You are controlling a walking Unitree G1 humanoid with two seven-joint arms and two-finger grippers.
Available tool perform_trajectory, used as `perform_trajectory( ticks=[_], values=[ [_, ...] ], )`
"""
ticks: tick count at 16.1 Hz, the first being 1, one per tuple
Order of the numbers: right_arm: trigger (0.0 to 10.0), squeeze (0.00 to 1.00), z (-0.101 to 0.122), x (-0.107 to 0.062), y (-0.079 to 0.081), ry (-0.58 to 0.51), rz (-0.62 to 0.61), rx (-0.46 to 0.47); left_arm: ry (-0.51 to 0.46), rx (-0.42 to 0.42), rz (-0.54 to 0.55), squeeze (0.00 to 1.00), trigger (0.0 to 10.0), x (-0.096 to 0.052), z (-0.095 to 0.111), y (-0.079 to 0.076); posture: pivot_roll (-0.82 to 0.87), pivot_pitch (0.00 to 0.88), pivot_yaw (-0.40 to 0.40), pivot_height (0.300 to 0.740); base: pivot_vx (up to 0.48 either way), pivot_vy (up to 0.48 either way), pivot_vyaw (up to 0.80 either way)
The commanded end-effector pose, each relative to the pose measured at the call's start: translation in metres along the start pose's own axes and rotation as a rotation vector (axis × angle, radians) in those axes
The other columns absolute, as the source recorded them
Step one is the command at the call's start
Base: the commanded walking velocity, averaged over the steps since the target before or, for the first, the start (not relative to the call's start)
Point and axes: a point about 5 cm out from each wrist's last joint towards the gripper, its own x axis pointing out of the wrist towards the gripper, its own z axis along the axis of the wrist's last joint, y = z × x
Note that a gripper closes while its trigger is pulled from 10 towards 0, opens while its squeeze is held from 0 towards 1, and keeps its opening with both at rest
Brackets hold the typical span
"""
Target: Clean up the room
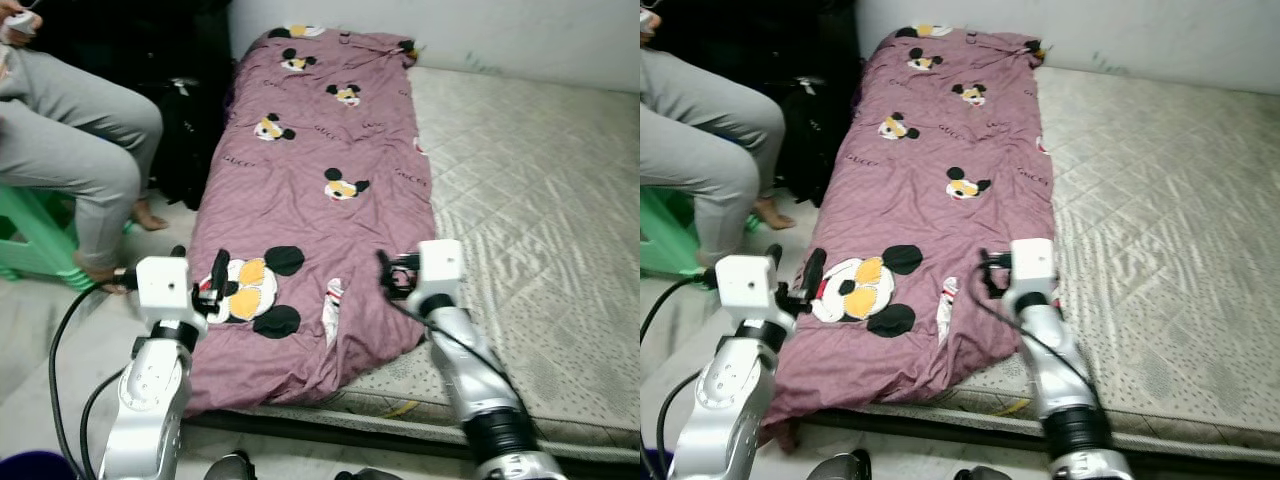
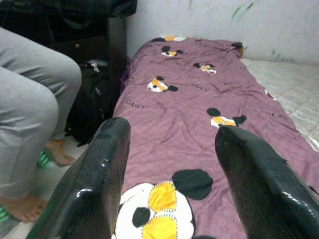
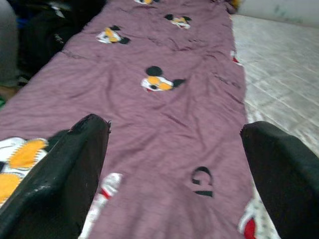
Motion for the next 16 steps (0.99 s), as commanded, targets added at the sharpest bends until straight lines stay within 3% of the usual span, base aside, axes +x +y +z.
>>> perform_trajectory(
  ticks=[1,10,16],
  values=[
    [10.0,0.00,-0.003,0.000,-0.002,0.021,-0.006,0.010,0.000,0.010,0.001,0.00,10.0,-0.003,0.003,0.000,0.02,0.156,-0.059,0.740,0.000,0.000,0.00],
    [10.0,0.00,-0.009,-0.019,-0.014,0.008,-0.032,0.032,0.045,0.021,0.014,0.00,10.0,-0.016,0.003,0.006,0.02,0.216,-0.032,0.740,0.000,0.000,0.00],
    [10.0,0.00,-0.010,-0.024,-0.017,0.007,-0.029,0.034,0.059,0.018,0.016,0.00,10.0,-0.016,0.001,0.004,0.01,0.205,-0.036,0.671,0.000,0.000,0.00]
  ],
)
